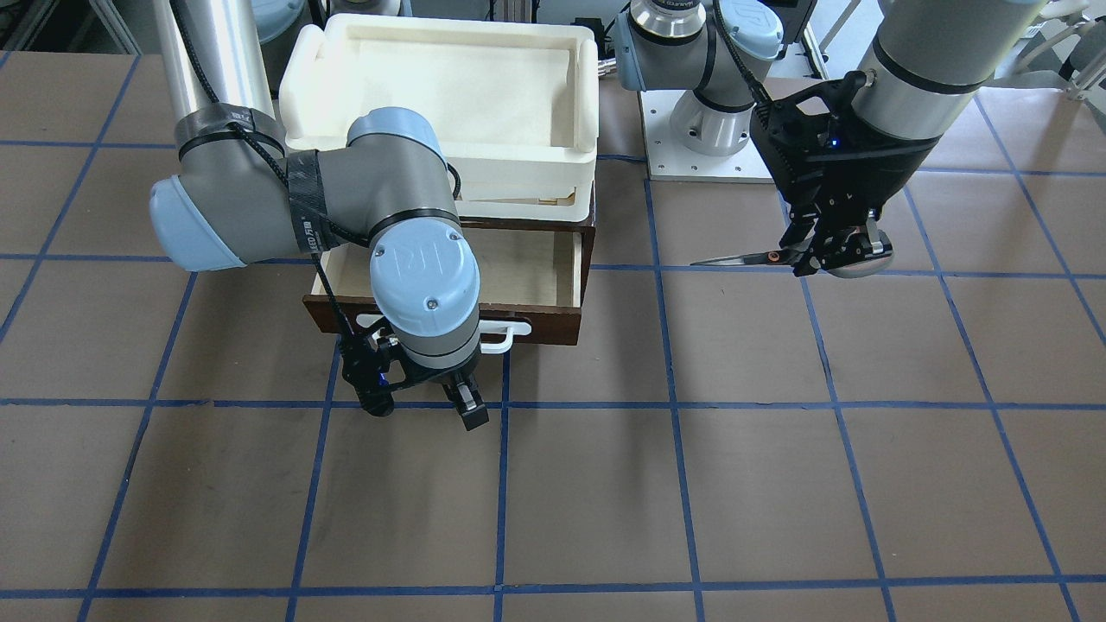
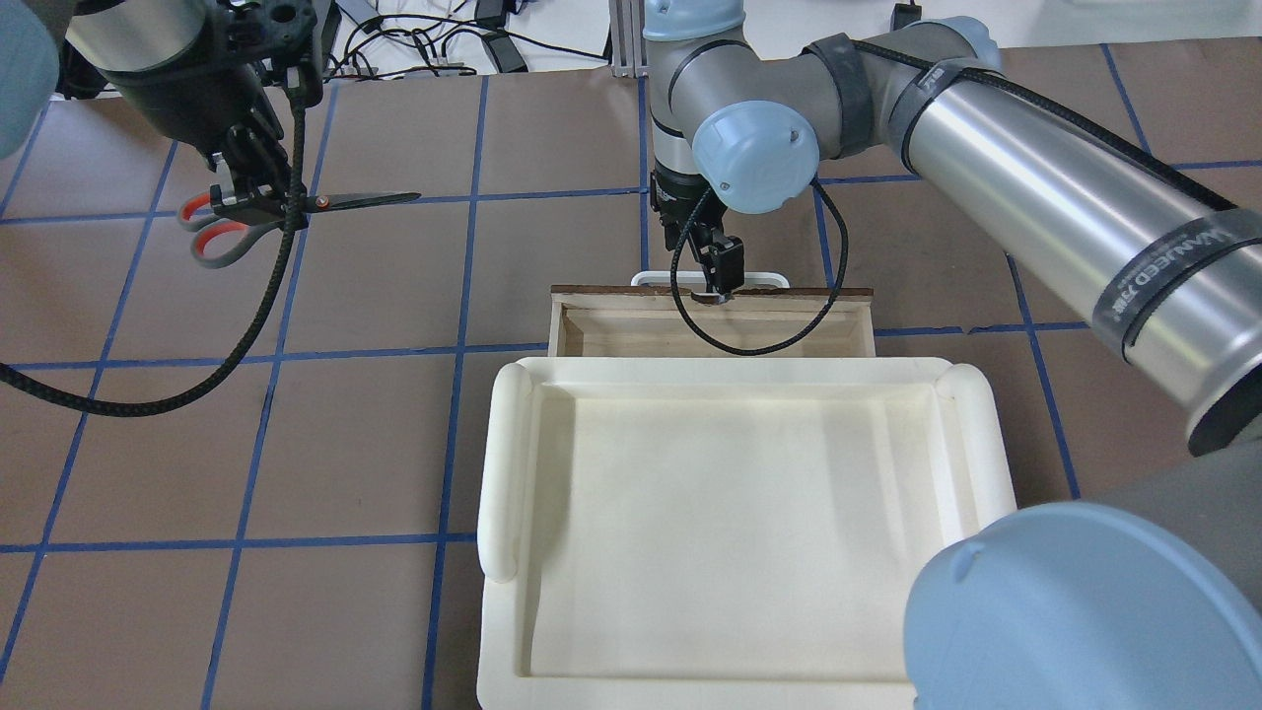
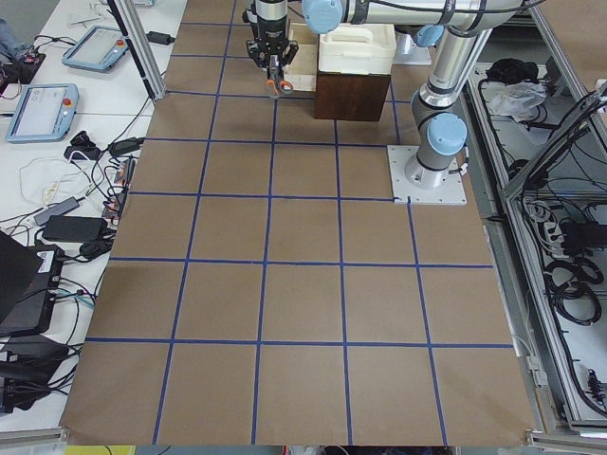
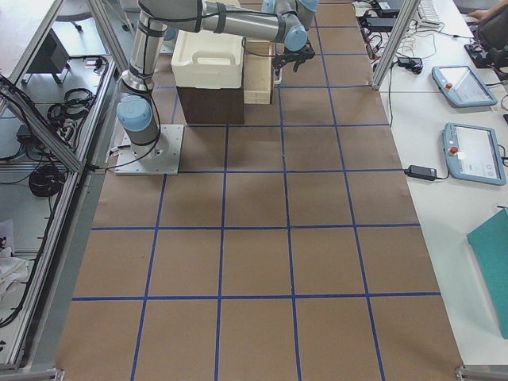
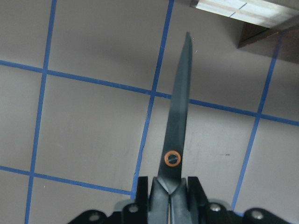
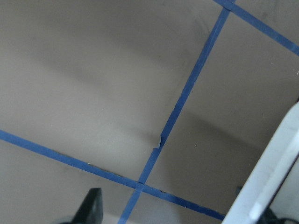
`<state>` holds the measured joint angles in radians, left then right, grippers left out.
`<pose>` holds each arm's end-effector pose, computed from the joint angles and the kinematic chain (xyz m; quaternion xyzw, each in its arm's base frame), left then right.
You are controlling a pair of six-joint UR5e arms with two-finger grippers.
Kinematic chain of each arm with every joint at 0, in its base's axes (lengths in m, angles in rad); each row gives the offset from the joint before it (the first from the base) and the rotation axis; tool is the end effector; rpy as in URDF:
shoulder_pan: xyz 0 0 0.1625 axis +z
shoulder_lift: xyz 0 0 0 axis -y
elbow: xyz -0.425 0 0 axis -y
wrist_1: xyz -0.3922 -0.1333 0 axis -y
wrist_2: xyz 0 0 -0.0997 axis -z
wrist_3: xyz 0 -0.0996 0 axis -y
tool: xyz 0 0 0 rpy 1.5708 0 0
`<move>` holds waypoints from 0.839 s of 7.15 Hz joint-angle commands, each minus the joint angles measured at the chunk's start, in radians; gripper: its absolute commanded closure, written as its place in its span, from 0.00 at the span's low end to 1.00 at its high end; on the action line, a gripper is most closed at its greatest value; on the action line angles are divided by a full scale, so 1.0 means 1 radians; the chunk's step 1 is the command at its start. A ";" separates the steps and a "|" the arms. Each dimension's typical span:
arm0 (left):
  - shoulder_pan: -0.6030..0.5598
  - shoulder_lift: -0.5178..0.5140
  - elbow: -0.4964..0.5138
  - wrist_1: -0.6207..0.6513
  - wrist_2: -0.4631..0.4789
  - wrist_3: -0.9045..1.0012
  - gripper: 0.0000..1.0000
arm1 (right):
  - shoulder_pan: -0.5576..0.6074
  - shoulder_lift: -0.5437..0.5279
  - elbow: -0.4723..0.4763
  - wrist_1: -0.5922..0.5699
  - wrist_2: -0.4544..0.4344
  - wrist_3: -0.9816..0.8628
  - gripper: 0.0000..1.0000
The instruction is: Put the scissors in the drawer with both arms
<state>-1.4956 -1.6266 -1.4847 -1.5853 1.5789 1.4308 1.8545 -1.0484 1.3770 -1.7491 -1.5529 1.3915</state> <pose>-0.0933 -0.5255 0.5007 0.6270 0.7789 -0.0030 0.0084 0.3164 -0.6025 0.2909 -0.5251 -0.8477 -0.0569 0.0498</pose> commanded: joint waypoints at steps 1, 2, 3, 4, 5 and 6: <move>0.000 -0.001 -0.002 -0.001 -0.002 -0.001 0.94 | 0.000 0.017 -0.021 0.000 0.000 -0.012 0.00; 0.000 -0.001 -0.002 -0.001 -0.002 -0.001 0.94 | 0.000 0.031 -0.039 -0.001 -0.001 -0.012 0.00; -0.002 -0.001 -0.002 -0.001 -0.002 0.000 0.94 | 0.000 0.037 -0.047 -0.001 0.000 -0.012 0.00; -0.002 -0.001 -0.002 -0.001 -0.002 0.000 0.94 | -0.001 0.047 -0.055 -0.001 -0.001 -0.012 0.00; 0.000 0.001 -0.002 0.001 -0.007 0.000 0.94 | -0.008 0.050 -0.061 -0.001 -0.001 -0.012 0.00; 0.000 0.001 -0.002 0.001 -0.007 -0.001 0.94 | -0.023 0.054 -0.059 -0.001 -0.024 -0.046 0.00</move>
<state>-1.4963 -1.6267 -1.4864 -1.5852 1.5739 1.4309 1.8462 -1.0004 1.3201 -1.7505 -1.5583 1.3724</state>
